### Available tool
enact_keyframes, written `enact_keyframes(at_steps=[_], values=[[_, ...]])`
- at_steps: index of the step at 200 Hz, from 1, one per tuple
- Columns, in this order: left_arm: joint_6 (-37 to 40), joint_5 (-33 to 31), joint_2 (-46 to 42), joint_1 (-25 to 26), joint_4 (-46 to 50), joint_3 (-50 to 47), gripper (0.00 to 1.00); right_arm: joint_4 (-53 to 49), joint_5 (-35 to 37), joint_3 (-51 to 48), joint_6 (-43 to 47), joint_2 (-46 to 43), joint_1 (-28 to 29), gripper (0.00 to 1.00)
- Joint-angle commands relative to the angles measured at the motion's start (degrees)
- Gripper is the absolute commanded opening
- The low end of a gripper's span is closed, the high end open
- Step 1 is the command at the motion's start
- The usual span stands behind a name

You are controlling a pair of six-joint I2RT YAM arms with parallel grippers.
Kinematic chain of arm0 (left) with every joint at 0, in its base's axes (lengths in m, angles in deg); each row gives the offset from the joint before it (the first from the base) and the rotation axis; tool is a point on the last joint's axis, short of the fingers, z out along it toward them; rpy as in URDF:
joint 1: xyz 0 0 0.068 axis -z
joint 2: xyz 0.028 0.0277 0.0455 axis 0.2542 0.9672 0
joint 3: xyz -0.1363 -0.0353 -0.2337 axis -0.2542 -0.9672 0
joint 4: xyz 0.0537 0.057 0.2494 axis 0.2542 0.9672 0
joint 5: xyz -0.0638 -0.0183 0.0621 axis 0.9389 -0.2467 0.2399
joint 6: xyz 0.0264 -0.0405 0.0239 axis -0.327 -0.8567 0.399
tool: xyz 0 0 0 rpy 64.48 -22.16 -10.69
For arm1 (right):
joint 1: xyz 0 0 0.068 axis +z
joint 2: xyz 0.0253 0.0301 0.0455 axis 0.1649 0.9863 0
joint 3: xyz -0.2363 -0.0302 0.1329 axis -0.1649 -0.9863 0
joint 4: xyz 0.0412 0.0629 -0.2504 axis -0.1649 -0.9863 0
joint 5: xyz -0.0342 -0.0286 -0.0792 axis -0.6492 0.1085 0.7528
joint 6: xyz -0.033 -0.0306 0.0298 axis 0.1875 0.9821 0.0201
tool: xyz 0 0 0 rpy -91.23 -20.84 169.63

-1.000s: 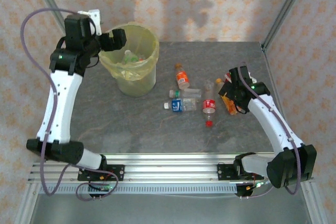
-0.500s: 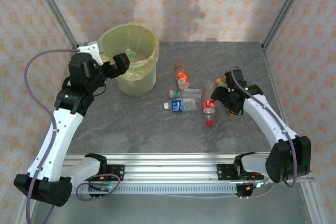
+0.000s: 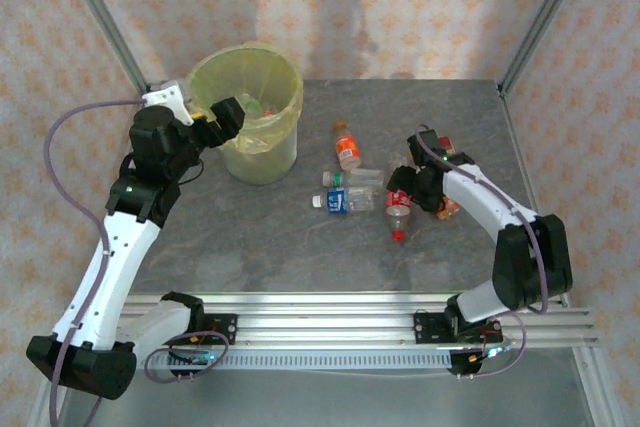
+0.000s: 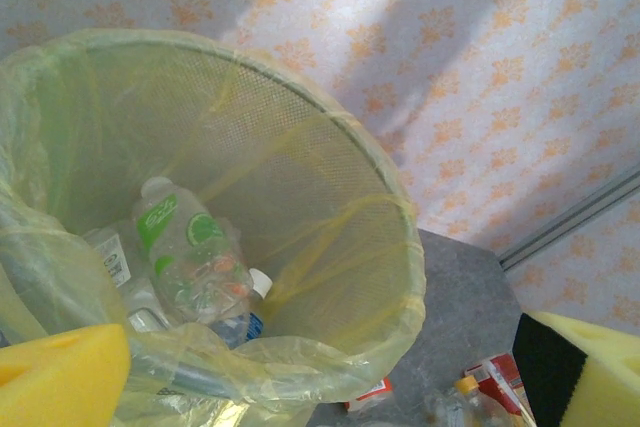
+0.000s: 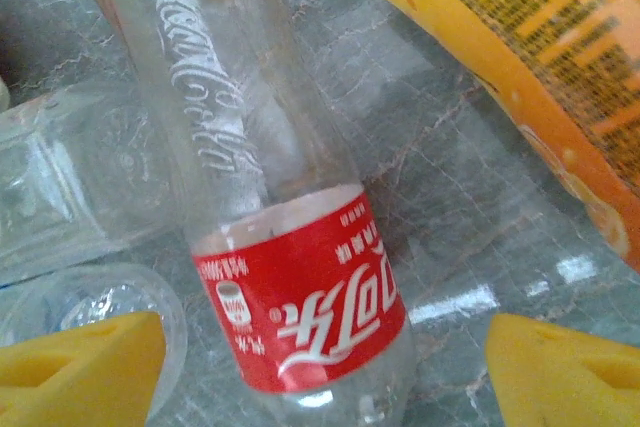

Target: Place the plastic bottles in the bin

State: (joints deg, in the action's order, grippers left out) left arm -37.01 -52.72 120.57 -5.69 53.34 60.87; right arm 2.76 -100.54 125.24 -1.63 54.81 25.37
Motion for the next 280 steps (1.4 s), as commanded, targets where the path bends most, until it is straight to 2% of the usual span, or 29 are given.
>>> enact_keyframes(at_steps=[1, 126, 147, 167, 202, 234, 280], values=[[-0.8, -0.2, 0.2, 0.5, -2.7, -0.2, 1.0, 0.9, 0.3, 2.3, 1.0, 2.4, 0.3, 0.84], [-1.1, 0.7, 1.9, 0.7, -2.8, 0.2, 1.0, 4.3, -0.5, 3.0, 3.5, 12.6, 0.3, 0.83], [-1.2, 0.7, 2.0, 0.7, -2.8, 0.3, 1.0, 4.7, -0.5, 2.7, 3.8, 13.4, 0.4, 0.8], [-1.2, 0.6, 2.0, 0.8, -2.8, 0.4, 1.0, 4.7, -0.5, 2.3, 3.8, 13.7, 0.6, 0.73], [-1.2, 0.4, 2.0, 0.8, -2.7, 0.6, 1.0, 3.8, 0.2, 2.1, 4.1, 11.8, 1.3, 0.59], [-1.3, 0.5, 2.0, 0.9, -2.7, 0.9, 1.0, 1.8, 1.7, 2.3, 4.4, 7.7, 2.0, 0.51], [-1.6, 1.8, 2.8, 1.5, -3.0, 2.0, 1.0, 2.0, 1.8, 2.3, 6.2, -2.5, 3.8, 0.48]])
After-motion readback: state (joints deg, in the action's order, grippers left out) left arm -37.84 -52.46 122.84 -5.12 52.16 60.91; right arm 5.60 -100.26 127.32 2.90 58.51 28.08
